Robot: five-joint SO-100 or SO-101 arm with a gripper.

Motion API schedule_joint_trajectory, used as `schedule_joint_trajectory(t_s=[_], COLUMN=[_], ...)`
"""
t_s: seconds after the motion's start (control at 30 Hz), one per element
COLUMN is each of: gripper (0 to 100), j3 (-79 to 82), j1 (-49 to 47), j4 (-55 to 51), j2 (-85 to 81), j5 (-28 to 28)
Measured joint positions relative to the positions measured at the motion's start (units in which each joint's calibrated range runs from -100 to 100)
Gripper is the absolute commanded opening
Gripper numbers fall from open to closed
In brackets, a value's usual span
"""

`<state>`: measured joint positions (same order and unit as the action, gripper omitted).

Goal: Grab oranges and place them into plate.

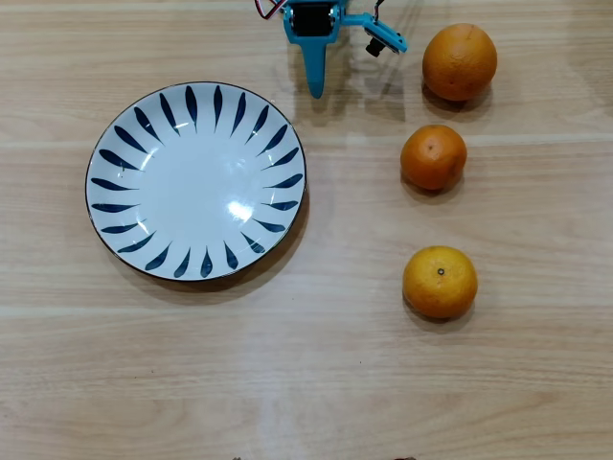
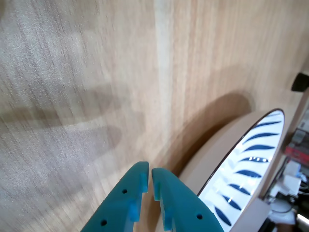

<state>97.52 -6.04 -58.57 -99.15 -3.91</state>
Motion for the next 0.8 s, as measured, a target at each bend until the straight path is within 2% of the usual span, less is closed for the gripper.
schedule_joint_trajectory(t_s=[0.2, 0.33, 0.47, 0.67, 0.8], gripper=[2, 2, 2, 2, 2], j3=[-0.8, -7.6, -24.8, -57.1, -73.8], j1=[0.0, -1.0, -1.2, -5.7, -6.8], j4=[0.0, -1.0, -9.2, -29.7, -38.0], j2=[0.0, 5.1, 19.1, 39.8, 47.2], j5=[0.0, 0.0, 0.0, -0.4, -5.8])
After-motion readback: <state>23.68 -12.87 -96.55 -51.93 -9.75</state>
